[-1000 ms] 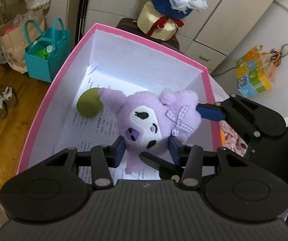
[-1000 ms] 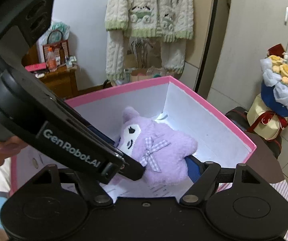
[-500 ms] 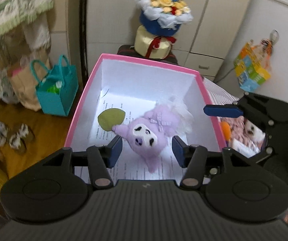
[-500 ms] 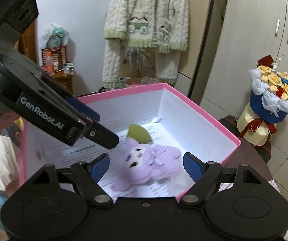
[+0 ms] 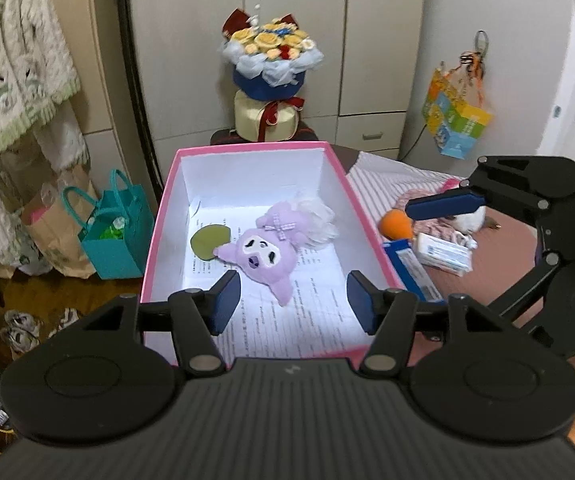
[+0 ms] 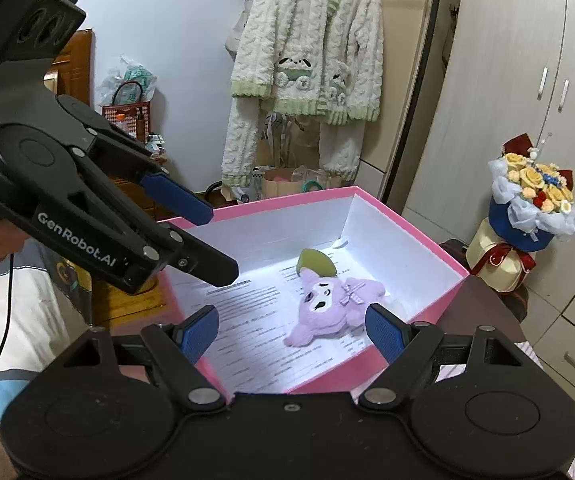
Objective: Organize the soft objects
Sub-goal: 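Withdraw both tools from the box back toward the bed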
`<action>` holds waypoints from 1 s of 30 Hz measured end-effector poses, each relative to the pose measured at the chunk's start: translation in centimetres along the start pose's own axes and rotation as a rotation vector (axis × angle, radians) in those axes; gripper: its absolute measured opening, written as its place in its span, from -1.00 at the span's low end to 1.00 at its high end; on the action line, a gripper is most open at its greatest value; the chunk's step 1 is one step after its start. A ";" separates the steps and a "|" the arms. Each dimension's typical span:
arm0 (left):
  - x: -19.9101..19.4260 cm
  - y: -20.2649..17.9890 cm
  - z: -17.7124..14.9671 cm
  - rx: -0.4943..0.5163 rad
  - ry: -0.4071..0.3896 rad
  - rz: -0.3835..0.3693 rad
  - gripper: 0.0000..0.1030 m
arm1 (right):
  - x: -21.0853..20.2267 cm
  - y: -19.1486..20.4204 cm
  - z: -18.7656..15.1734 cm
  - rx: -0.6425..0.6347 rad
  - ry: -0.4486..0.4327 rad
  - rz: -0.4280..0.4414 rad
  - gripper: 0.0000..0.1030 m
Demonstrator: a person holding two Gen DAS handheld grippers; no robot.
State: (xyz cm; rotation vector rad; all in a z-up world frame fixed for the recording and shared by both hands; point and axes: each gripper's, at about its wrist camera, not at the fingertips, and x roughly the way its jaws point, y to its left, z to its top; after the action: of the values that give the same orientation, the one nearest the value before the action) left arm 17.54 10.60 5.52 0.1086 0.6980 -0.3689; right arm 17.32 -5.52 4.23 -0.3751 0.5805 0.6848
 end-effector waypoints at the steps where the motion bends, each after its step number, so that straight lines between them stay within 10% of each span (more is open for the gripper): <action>1: -0.7 -0.3 -0.2 0.007 -0.008 -0.004 0.14 | -0.6 0.3 -0.1 -0.001 -0.003 -0.002 0.63; 16: -7.7 -5.0 -3.3 0.128 -0.058 -0.110 0.25 | -9.6 3.0 -3.3 0.065 -0.071 -0.065 0.63; 30: -5.0 -10.4 -5.1 0.199 0.010 -0.235 0.27 | -13.3 0.2 -9.6 0.203 -0.064 -0.143 0.63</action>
State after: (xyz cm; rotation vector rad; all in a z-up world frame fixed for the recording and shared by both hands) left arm 7.08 3.51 5.08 0.2182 0.6844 -0.6635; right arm 5.20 -16.61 4.88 -0.2027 0.5509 0.4938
